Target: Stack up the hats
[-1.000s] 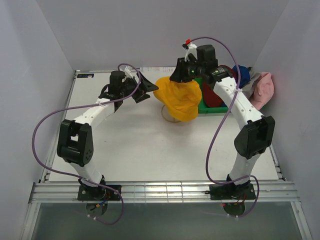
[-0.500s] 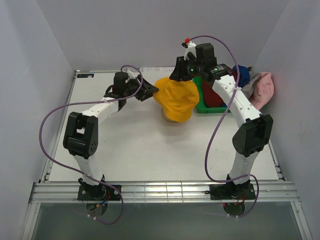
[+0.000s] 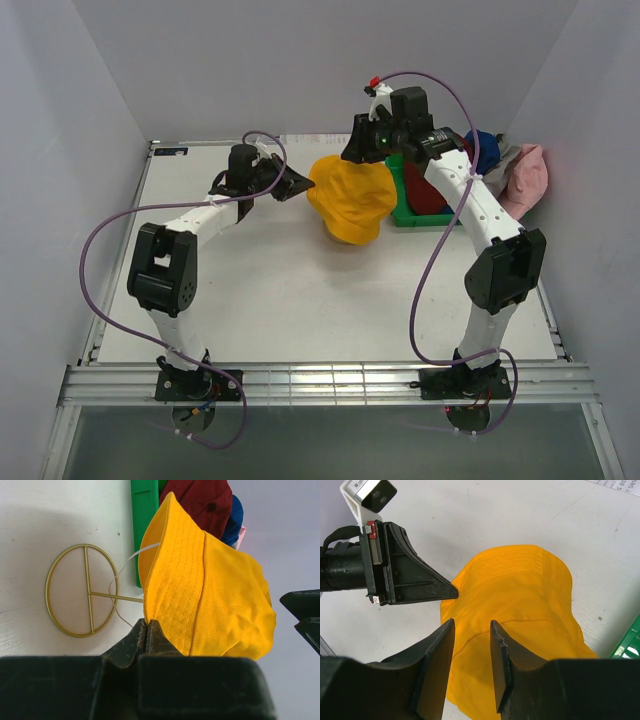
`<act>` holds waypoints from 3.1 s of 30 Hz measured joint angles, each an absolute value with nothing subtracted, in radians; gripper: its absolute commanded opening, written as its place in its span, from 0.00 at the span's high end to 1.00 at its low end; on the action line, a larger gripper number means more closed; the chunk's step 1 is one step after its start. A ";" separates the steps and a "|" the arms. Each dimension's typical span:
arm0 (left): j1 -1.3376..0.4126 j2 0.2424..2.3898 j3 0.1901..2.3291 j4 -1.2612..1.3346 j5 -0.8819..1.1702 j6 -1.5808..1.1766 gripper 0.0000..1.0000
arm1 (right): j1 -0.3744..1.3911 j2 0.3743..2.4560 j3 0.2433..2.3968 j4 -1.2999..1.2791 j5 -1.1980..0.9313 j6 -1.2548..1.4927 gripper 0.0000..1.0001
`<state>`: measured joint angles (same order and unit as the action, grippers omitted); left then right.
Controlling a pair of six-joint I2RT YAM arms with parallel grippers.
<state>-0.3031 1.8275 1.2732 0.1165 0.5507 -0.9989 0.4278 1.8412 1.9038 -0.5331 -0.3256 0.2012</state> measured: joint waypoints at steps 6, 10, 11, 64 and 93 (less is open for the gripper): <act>-0.303 1.830 1.273 0.097 0.533 -0.992 1.00 | 0.428 1.841 1.935 -0.569 -0.284 0.195 0.51; -0.303 1.849 1.274 0.080 0.523 -0.980 1.00 | 0.428 1.841 1.964 -0.590 -0.254 0.185 0.47; -0.303 1.855 1.274 0.075 0.521 -0.975 1.00 | 0.428 1.840 1.965 -0.591 -0.246 0.181 0.46; -0.289 1.941 1.352 -0.049 0.513 -0.854 0.67 | 0.484 1.656 1.671 -0.605 -0.076 0.115 0.41; -0.192 1.785 1.355 -0.080 0.512 -0.818 0.22 | 0.065 1.752 1.897 -0.747 -0.053 0.215 0.46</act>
<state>-0.1925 1.7847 1.3552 -0.0799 0.5121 -0.8181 0.0647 1.7523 1.8969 -0.7467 -0.0528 0.2146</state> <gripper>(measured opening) 0.775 0.545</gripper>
